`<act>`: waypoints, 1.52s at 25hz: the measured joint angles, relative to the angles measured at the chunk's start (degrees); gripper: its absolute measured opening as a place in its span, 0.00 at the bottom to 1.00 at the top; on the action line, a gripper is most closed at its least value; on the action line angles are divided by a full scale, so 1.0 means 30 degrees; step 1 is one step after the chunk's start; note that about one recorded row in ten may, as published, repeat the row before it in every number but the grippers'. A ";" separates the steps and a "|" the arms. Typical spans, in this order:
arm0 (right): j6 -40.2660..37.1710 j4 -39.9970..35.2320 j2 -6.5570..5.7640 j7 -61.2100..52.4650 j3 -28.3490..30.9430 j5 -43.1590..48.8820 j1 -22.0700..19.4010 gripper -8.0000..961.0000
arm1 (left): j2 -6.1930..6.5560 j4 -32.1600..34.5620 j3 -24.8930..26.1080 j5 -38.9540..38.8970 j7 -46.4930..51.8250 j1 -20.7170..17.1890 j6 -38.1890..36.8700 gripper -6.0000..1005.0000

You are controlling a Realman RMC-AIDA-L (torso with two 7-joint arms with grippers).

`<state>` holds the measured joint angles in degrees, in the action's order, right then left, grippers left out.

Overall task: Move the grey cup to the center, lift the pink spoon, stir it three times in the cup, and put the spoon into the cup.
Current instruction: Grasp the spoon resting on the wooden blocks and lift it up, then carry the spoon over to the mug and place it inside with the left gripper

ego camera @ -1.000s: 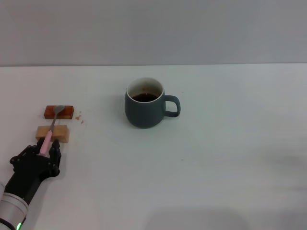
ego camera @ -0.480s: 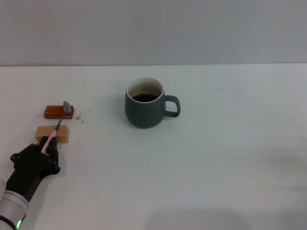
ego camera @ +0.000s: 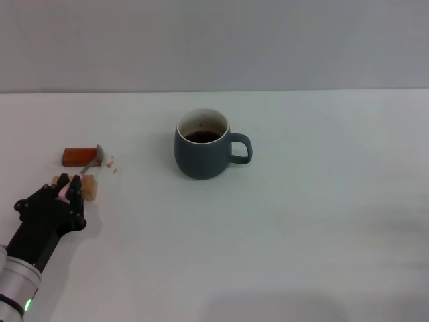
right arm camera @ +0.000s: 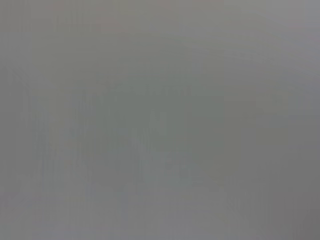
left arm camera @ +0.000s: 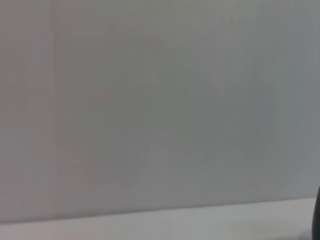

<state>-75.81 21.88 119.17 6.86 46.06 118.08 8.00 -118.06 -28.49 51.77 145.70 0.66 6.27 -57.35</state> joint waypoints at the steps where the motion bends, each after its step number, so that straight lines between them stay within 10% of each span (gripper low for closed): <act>1: 0.0000 0.0000 0.0000 0.0000 0.0000 0.0000 0.0000 0.01 | 0.0000 0.0000 0.0000 0.0000 0.0000 0.0000 0.0000 0.15; 19: -0.0046 0.0154 -0.0026 0.0000 -0.0001 0.0014 -0.0078 0.01 | 0.0966 -0.2724 0.0188 0.0896 -0.0091 -0.0368 0.0666 0.15; 30: -0.0046 0.0260 -0.0027 0.0000 -0.0001 0.0014 0.0026 0.01 | 0.3759 -1.0768 0.0811 0.2382 0.0098 -0.2131 0.6691 0.15; 38: -0.0042 0.0380 -0.0027 0.0000 0.0083 -0.0056 -0.0027 0.01 | 0.4782 -1.4095 0.1505 0.4929 0.2509 -0.2474 0.9694 0.15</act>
<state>-75.93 23.02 119.09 6.86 46.31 117.91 7.91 -103.72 -70.77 56.29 160.49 8.19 -1.16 -28.27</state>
